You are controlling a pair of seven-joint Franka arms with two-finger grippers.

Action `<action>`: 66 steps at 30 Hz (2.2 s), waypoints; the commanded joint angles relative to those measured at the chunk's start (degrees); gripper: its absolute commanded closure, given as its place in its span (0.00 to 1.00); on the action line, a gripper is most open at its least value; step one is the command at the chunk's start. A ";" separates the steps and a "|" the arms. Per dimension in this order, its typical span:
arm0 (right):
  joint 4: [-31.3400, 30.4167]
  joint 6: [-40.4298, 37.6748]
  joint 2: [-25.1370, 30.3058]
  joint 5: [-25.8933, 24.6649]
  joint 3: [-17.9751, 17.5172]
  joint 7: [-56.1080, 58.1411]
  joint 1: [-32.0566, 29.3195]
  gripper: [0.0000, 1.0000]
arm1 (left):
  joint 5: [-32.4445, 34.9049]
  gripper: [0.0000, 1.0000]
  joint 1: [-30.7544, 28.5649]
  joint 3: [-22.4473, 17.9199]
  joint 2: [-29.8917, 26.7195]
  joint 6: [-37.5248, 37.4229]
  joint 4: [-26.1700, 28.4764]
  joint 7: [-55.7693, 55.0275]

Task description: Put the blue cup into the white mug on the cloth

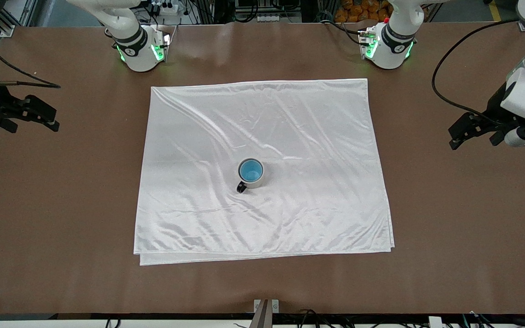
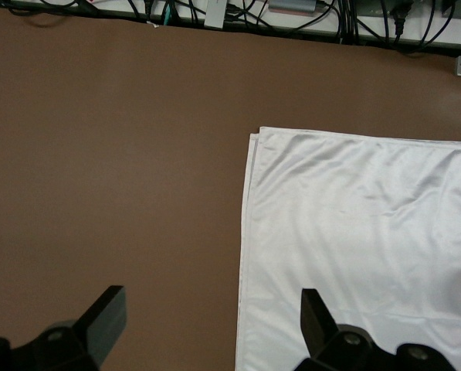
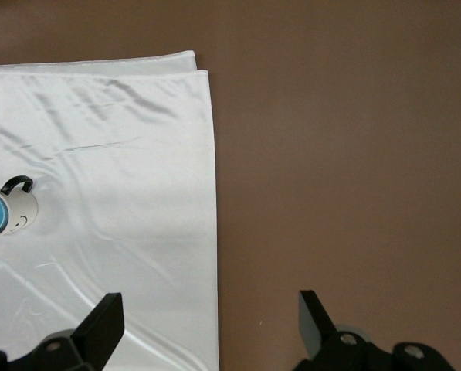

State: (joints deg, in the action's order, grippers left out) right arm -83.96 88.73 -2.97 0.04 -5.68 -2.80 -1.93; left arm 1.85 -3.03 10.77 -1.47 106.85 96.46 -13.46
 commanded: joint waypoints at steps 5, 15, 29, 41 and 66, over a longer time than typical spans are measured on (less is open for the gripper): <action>-0.94 0.39 0.34 0.92 0.41 -0.18 0.53 0.00 | -1.50 0.00 -0.83 0.12 -1.08 0.46 0.05 0.45; -1.03 -0.14 0.42 0.92 0.41 -0.27 0.53 0.00 | -1.24 0.00 -0.66 -0.05 -1.34 -4.90 -2.76 0.01; -1.03 -0.14 0.34 0.84 0.32 -0.27 0.44 0.00 | -1.42 0.00 -1.01 -0.05 -1.61 -6.92 -2.77 0.28; -1.03 0.39 0.07 0.84 0.32 -0.27 0.35 0.00 | -1.50 0.00 -1.01 -0.05 -1.61 -7.80 -2.77 0.54; -1.12 0.04 0.07 0.84 0.32 -0.27 0.18 0.00 | -0.62 0.00 -1.10 -0.05 -1.43 -10.35 -2.68 10.21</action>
State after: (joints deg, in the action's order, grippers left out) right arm -84.69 88.73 -3.27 0.05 -5.54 -2.82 -1.69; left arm 1.85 -3.41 10.49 -2.41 97.48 94.00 -4.69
